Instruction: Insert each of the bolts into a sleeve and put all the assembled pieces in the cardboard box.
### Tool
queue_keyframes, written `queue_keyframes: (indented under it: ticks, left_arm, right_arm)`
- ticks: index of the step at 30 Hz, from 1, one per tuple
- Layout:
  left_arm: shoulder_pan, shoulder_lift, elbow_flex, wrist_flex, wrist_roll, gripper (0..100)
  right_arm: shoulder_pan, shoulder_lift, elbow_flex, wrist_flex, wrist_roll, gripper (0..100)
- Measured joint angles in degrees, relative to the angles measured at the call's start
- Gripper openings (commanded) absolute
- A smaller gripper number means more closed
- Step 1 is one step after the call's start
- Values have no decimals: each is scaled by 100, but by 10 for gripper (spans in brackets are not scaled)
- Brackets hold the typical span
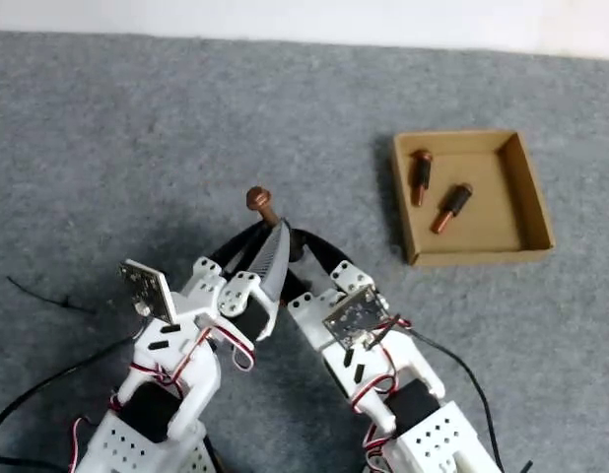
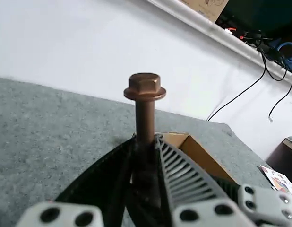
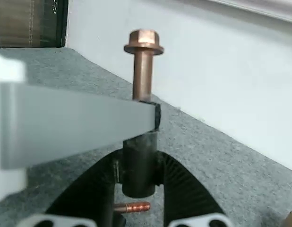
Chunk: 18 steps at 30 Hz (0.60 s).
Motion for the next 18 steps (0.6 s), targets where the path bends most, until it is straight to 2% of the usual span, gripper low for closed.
queue_keyframes:
  ticks: [3,7,9,14,18]
  left_arm:
    - [0,0,0,0,0,66]
    - [-132,0,0,26,9,243]
    - [-316,9,0,167,0,300]
    - [-448,-9,-176,1011,9,309]
    - [-440,44,-457,1591,510,310]
  right_arm:
    - [0,0,0,0,0,4]
    - [0,0,0,0,0,4]
    - [18,0,0,0,0,4]
    - [26,0,0,0,0,4]
    - [158,-9,0,-9,0,4]
